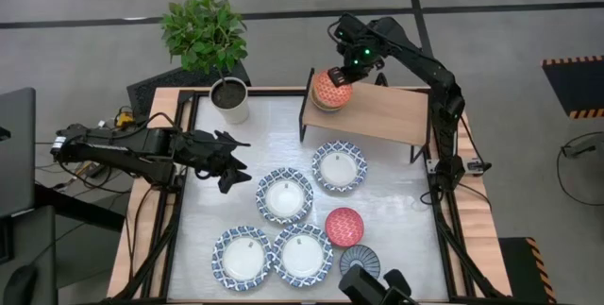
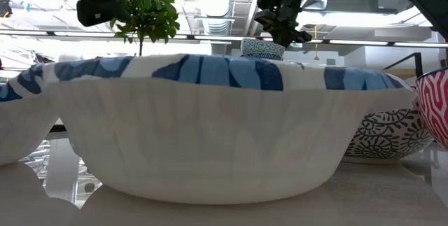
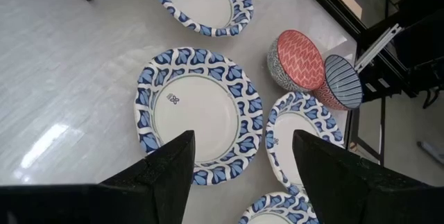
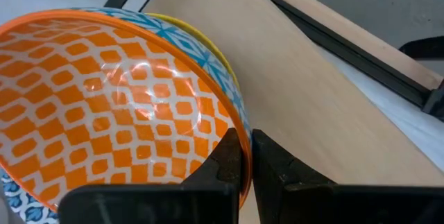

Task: Place and stack bowls onto a shelf
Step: Stack the orange bowl on top of the yellow bowl on the shelf

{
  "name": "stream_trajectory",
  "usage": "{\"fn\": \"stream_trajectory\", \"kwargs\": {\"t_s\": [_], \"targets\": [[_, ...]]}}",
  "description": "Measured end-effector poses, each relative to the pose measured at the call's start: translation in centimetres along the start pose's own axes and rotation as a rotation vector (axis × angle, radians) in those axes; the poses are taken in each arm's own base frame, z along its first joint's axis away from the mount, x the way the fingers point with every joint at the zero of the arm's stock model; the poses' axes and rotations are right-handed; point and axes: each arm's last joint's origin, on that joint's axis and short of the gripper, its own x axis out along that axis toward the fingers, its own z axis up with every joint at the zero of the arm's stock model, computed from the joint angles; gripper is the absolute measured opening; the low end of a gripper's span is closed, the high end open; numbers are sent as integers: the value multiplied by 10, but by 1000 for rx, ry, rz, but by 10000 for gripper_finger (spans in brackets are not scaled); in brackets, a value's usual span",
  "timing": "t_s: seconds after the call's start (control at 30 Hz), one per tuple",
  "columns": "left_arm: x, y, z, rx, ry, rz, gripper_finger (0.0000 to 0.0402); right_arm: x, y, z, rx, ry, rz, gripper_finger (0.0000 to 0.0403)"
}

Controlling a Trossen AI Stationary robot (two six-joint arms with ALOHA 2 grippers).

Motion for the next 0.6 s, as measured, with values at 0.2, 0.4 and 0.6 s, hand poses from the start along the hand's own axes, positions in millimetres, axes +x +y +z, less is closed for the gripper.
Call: {"fn": "stream_trajectory", "kwargs": {"t_s": [0.2, 0.4, 0.6], "targets": [[0, 0, 0, -7, -1, 1, 228, 0, 0, 0, -12, 2, -1, 37], [0, 0, 0, -6, 0, 0, 228, 0, 1, 0, -13, 3, 4, 84], [0, 0, 0, -4, -1, 1, 228, 0, 1, 0, -28, 7, 25, 121]]}}
